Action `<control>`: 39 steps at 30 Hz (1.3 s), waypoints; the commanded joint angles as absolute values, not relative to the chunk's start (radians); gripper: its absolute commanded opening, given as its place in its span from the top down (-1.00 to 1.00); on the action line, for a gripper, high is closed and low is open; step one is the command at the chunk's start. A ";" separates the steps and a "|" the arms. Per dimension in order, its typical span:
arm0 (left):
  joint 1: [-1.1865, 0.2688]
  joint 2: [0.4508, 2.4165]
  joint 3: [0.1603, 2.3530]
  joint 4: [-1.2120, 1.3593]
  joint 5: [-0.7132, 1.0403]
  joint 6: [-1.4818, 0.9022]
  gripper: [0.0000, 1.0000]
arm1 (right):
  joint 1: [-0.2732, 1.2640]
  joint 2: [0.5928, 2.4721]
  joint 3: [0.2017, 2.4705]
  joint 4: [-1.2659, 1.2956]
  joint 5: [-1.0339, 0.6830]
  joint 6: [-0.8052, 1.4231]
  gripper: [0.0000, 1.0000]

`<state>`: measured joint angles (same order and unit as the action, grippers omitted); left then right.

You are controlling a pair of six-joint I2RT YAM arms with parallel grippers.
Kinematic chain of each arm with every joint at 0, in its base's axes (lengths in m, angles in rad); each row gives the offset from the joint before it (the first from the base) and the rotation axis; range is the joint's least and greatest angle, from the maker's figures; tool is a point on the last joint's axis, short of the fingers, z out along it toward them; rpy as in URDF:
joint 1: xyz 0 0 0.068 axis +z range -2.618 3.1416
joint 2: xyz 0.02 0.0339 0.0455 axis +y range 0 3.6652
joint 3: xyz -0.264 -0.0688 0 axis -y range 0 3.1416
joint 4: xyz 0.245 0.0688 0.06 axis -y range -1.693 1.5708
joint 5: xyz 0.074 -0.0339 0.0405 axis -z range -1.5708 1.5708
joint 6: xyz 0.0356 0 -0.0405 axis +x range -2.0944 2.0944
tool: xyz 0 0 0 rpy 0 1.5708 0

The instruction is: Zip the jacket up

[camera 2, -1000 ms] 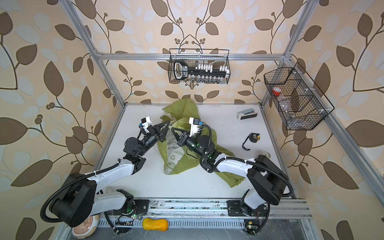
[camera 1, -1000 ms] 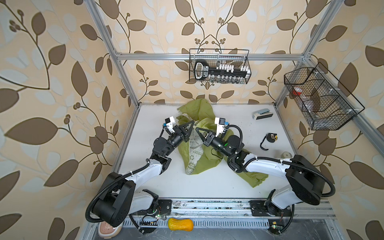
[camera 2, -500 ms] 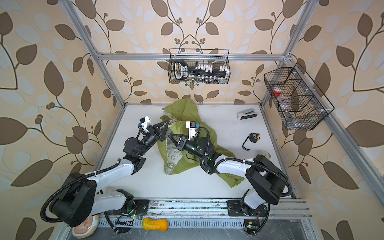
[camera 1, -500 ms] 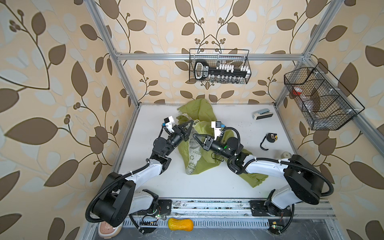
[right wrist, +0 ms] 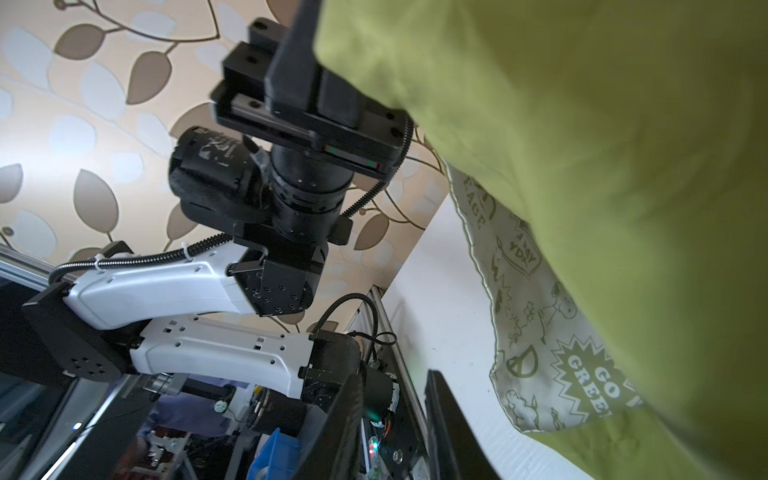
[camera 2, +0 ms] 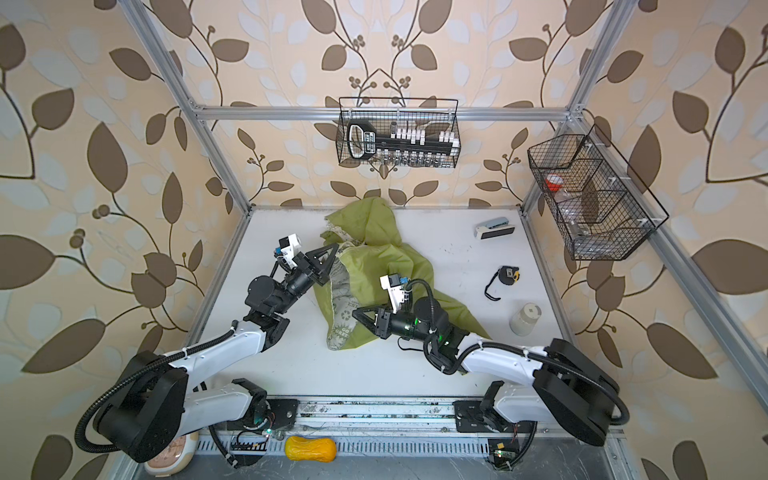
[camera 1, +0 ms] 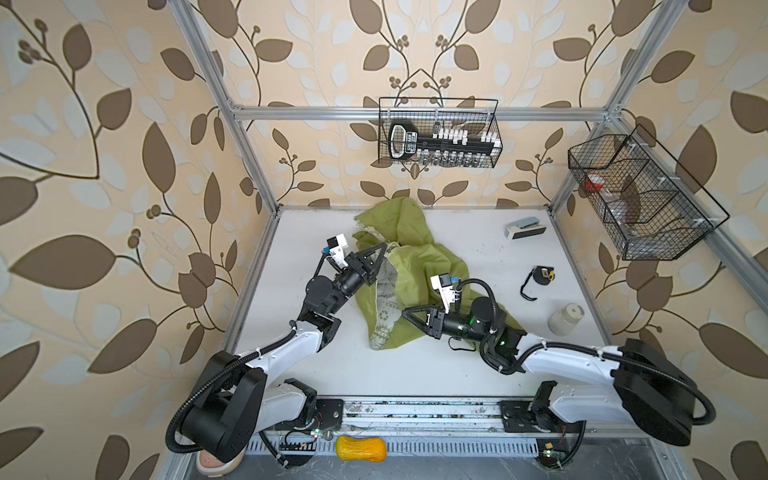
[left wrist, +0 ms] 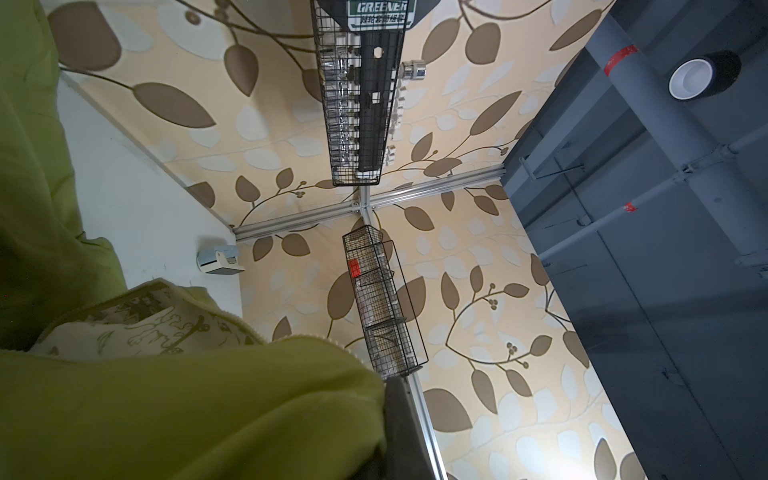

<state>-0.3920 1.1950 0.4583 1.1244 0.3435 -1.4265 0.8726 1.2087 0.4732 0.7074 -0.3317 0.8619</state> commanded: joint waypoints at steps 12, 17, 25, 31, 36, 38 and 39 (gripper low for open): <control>-0.390 1.048 0.424 0.890 0.479 -1.299 1.00 | 0.680 0.984 0.522 0.253 -0.333 0.640 0.17; -0.390 0.965 0.384 0.773 0.468 -1.272 1.00 | 0.683 1.053 0.561 0.256 -0.348 0.649 0.14; -0.390 0.880 0.306 0.623 0.426 -1.229 1.00 | 0.715 1.215 0.609 0.270 -0.305 0.674 0.16; -0.390 0.882 0.271 0.583 0.381 -1.187 1.00 | 0.630 1.305 0.618 0.192 -0.181 0.748 0.18; -0.388 0.915 0.212 0.637 0.354 -1.179 1.00 | 0.577 1.328 0.625 0.075 -0.069 0.745 0.10; -0.385 0.924 0.206 0.637 0.352 -1.162 1.00 | 0.553 1.342 0.613 0.057 -0.065 0.745 0.06; -0.383 0.926 0.203 0.638 0.350 -1.156 1.00 | 0.543 1.349 0.606 0.054 -0.061 0.751 0.05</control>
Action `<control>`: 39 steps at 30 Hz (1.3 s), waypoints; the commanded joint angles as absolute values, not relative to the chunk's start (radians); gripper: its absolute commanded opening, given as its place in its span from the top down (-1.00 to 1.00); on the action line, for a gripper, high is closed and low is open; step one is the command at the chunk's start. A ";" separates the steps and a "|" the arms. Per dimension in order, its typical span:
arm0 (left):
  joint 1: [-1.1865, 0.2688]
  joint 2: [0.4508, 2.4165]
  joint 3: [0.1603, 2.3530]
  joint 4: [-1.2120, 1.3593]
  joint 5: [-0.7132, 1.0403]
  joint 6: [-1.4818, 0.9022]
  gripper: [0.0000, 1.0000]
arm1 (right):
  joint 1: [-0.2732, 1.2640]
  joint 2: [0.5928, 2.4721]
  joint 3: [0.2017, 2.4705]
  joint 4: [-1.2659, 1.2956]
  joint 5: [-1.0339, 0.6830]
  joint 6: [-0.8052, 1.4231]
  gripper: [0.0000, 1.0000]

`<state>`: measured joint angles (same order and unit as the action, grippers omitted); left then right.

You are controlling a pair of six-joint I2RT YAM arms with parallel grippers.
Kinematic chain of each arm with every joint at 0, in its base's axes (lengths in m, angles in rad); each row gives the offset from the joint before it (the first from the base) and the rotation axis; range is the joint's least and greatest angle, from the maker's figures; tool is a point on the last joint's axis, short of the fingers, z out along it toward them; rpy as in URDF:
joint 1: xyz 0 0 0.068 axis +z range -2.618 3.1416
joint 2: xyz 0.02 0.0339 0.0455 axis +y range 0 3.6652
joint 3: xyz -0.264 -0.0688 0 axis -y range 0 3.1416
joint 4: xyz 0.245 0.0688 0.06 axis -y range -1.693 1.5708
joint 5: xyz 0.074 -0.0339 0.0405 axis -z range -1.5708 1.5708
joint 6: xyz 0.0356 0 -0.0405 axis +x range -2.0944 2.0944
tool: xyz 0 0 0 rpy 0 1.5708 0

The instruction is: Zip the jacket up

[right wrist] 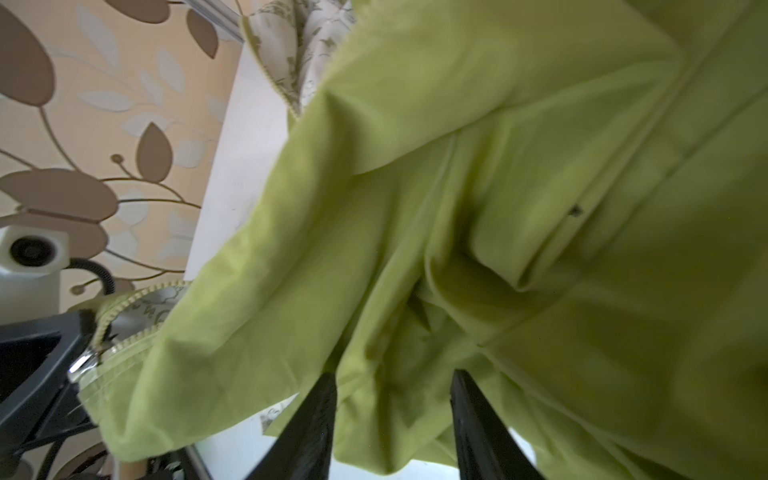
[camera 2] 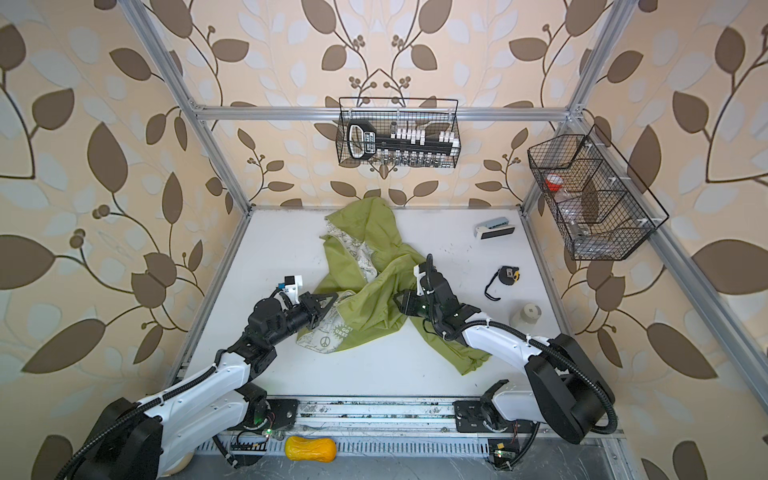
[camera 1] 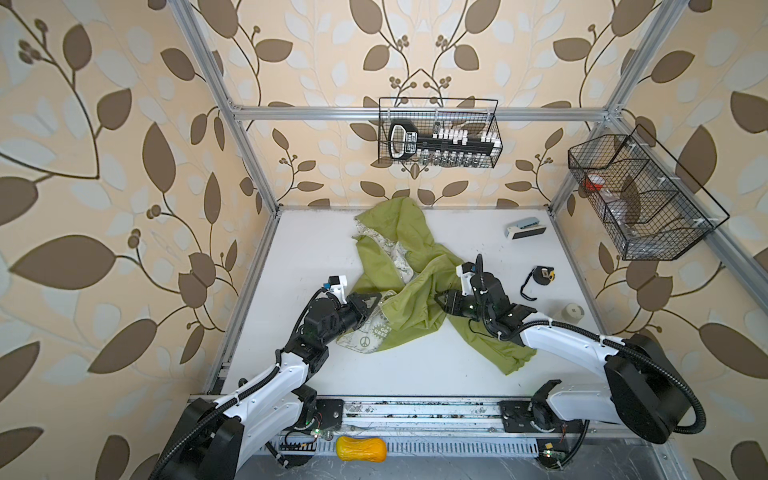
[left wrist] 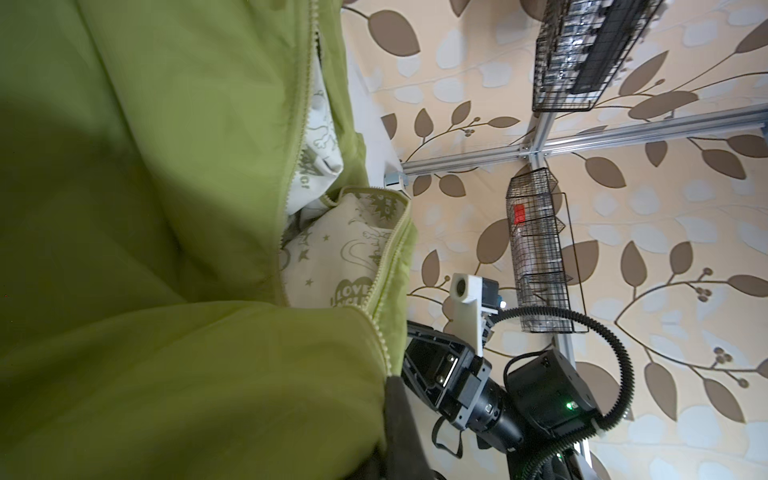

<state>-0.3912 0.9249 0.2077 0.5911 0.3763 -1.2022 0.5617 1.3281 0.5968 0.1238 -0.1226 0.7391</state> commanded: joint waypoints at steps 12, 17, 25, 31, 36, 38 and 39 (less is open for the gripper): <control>-0.323 0.872 0.159 0.659 0.360 -1.144 1.00 | 0.502 1.411 0.552 0.036 0.100 0.811 0.04; -0.312 0.827 0.128 0.677 0.322 -1.138 1.00 | 0.471 1.587 0.629 0.129 0.034 0.829 0.08; -0.303 0.869 0.163 0.723 0.295 -1.126 1.00 | 0.442 1.847 0.912 0.194 -0.056 0.796 0.11; -0.286 0.991 0.239 0.786 0.308 -1.119 1.00 | 0.397 1.951 1.140 0.135 -0.144 0.783 0.18; -0.279 1.069 0.280 0.829 0.306 -1.118 1.00 | 0.385 1.804 1.039 0.126 -0.128 0.763 0.20; -0.279 1.105 0.298 0.847 0.318 -1.117 1.00 | 0.384 1.705 0.964 0.128 -0.105 0.754 0.20; -0.280 1.119 0.304 0.855 0.326 -1.118 1.00 | 0.383 1.665 0.930 0.139 -0.102 0.745 0.21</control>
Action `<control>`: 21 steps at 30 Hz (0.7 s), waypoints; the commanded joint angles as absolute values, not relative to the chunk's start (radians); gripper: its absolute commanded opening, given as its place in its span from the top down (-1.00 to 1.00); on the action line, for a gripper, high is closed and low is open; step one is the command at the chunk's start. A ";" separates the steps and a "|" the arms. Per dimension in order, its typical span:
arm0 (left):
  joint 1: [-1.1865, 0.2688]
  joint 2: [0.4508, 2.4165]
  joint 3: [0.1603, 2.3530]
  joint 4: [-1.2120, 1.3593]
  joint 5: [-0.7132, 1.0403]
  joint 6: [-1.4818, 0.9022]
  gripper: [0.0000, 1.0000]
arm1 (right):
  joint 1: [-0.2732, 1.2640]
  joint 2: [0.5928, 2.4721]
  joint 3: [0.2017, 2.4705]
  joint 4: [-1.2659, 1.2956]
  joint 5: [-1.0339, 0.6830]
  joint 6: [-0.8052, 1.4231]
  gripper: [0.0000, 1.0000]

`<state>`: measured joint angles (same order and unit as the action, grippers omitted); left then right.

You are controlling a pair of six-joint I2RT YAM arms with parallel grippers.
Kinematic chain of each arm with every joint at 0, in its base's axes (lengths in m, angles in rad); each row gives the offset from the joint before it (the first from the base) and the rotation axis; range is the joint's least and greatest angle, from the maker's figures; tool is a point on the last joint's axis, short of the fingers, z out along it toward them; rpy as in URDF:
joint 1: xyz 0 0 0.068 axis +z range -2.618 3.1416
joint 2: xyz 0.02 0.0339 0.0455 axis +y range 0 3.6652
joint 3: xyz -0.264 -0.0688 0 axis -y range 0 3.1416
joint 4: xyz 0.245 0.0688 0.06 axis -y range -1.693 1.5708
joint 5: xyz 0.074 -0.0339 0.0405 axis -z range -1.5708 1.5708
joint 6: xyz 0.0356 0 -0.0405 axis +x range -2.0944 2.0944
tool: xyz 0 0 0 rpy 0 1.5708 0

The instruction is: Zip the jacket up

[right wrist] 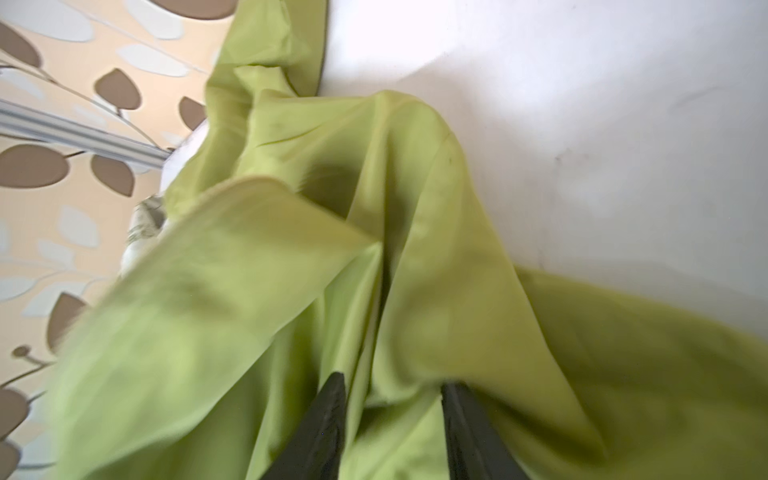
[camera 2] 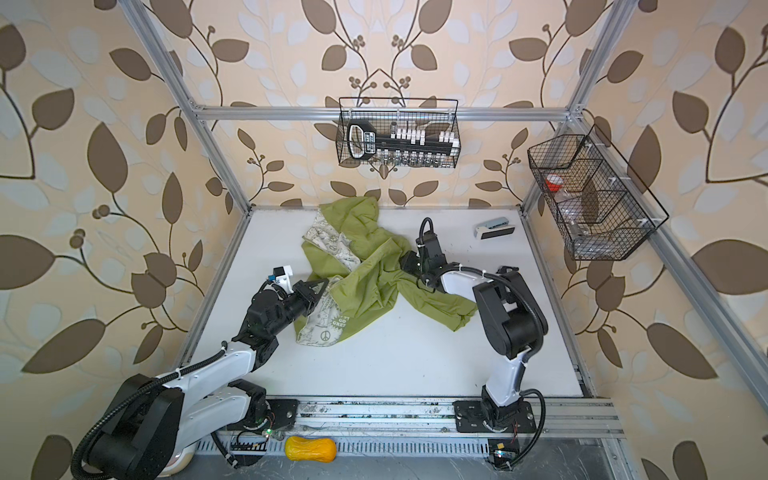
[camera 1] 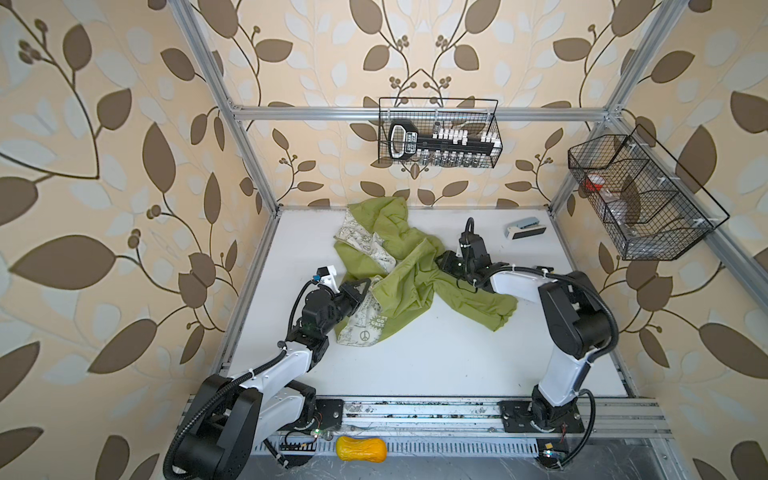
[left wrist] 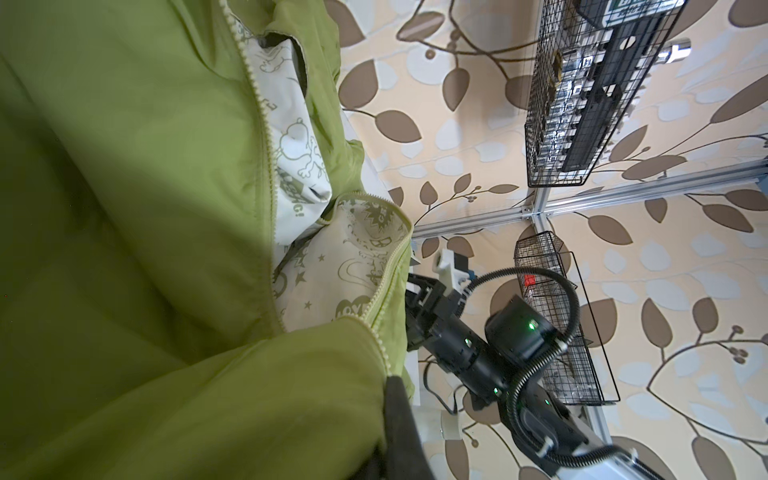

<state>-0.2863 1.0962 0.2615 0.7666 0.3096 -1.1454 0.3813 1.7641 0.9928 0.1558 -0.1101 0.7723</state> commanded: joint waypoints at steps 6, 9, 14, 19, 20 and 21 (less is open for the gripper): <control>-0.279 1.165 0.324 0.858 0.340 -1.137 1.00 | 0.408 1.478 0.793 0.194 -0.237 0.670 0.17; -0.279 1.138 0.323 0.789 0.345 -1.135 1.00 | 0.449 1.441 0.804 0.154 -0.287 0.631 0.13; -0.279 1.059 0.249 0.724 0.341 -1.133 1.00 | 0.576 1.460 0.902 0.091 -0.324 0.576 0.08; -0.279 0.976 0.154 0.711 0.306 -1.152 1.00 | 0.687 1.578 1.101 -0.010 -0.331 0.530 0.13; -0.279 0.960 0.141 0.707 0.302 -1.152 1.00 | 0.700 1.614 1.145 -0.031 -0.337 0.525 0.15; -0.279 0.947 0.135 0.699 0.298 -1.151 1.00 | 0.711 1.646 1.181 -0.050 -0.341 0.521 0.17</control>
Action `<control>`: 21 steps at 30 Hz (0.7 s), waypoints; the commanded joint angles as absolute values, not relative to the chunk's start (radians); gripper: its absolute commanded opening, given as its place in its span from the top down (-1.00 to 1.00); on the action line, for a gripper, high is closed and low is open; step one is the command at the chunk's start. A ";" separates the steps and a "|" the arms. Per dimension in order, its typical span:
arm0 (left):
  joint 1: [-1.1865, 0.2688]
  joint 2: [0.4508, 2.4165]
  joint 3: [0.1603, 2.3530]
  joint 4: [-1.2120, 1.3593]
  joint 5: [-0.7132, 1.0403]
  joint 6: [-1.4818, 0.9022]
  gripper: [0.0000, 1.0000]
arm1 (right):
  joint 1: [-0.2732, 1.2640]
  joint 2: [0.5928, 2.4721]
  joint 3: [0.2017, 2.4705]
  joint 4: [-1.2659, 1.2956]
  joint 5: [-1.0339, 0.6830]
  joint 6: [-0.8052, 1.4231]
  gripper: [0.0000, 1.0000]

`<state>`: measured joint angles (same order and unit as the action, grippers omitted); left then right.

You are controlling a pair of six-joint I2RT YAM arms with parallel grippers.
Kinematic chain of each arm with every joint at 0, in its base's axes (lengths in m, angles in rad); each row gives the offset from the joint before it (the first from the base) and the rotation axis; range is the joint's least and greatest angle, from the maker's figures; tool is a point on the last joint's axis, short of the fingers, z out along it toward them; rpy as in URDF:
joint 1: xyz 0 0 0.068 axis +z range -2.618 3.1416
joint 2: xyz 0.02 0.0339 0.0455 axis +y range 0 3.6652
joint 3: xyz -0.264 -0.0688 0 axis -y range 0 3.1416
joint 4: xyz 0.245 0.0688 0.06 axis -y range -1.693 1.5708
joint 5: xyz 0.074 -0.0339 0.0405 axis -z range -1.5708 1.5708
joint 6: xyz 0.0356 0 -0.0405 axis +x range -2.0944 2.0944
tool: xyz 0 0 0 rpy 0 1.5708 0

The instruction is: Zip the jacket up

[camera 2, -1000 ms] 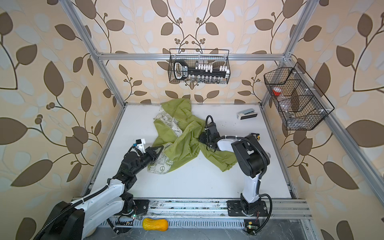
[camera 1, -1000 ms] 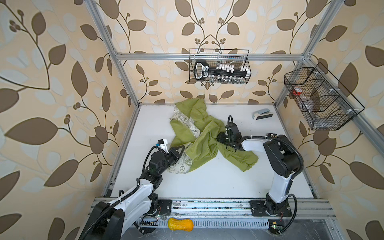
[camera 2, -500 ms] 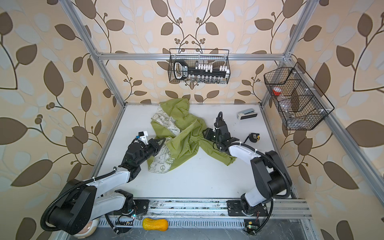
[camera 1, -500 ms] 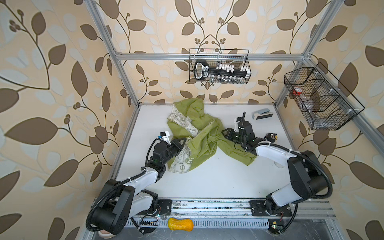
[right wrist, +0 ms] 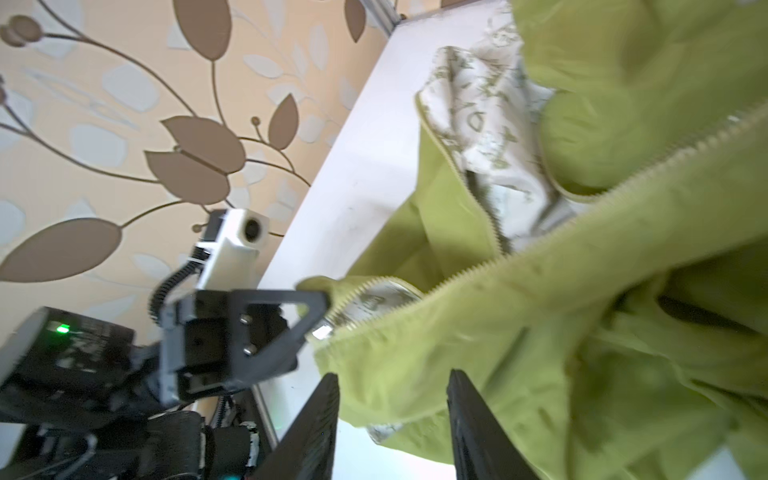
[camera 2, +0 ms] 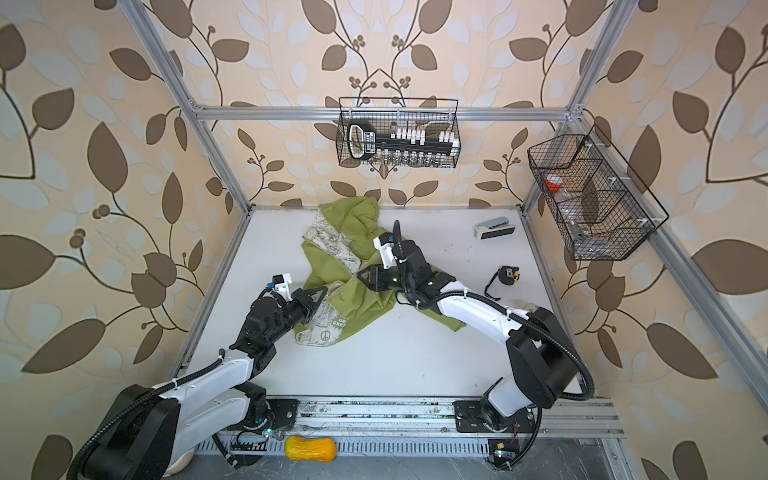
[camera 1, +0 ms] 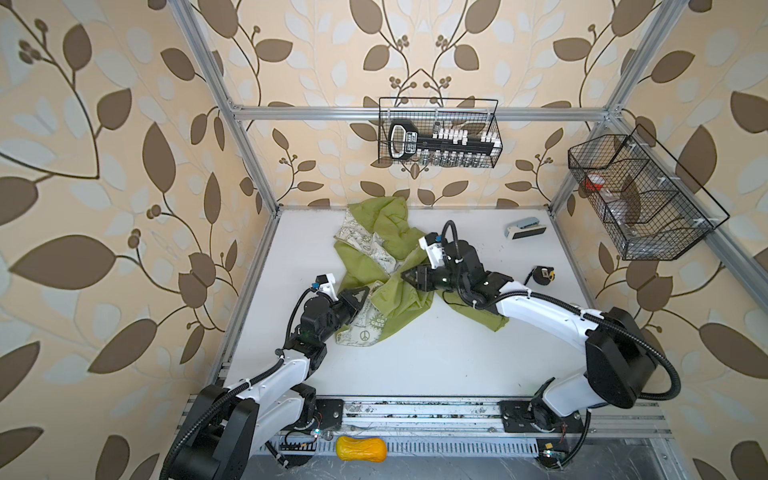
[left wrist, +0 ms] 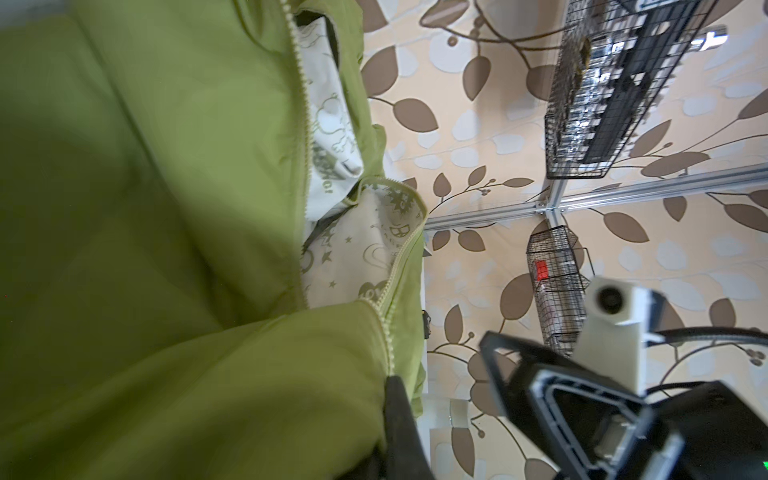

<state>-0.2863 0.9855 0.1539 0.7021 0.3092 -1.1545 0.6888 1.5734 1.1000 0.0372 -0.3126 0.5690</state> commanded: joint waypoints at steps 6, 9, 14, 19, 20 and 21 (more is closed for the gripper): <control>-0.280 0.882 0.084 0.663 0.272 -1.139 1.00 | 0.752 1.847 1.352 -0.131 -0.364 0.482 0.32; -0.279 0.864 0.040 0.671 0.260 -1.137 1.00 | 0.761 1.906 1.365 -0.136 -0.360 0.471 0.33; -0.279 0.864 0.022 0.639 0.259 -1.101 1.00 | 0.758 1.940 1.311 -0.116 -0.346 0.476 0.31; -0.279 0.898 0.027 0.634 0.243 -1.074 1.00 | 0.731 1.957 1.226 -0.070 -0.309 0.539 0.26; -0.280 0.916 0.023 0.647 0.243 -1.072 1.00 | 0.727 1.959 1.200 -0.042 -0.309 0.560 0.25; -0.279 0.933 0.022 0.663 0.242 -1.069 1.00 | 0.726 1.962 1.177 -0.019 -0.303 0.580 0.25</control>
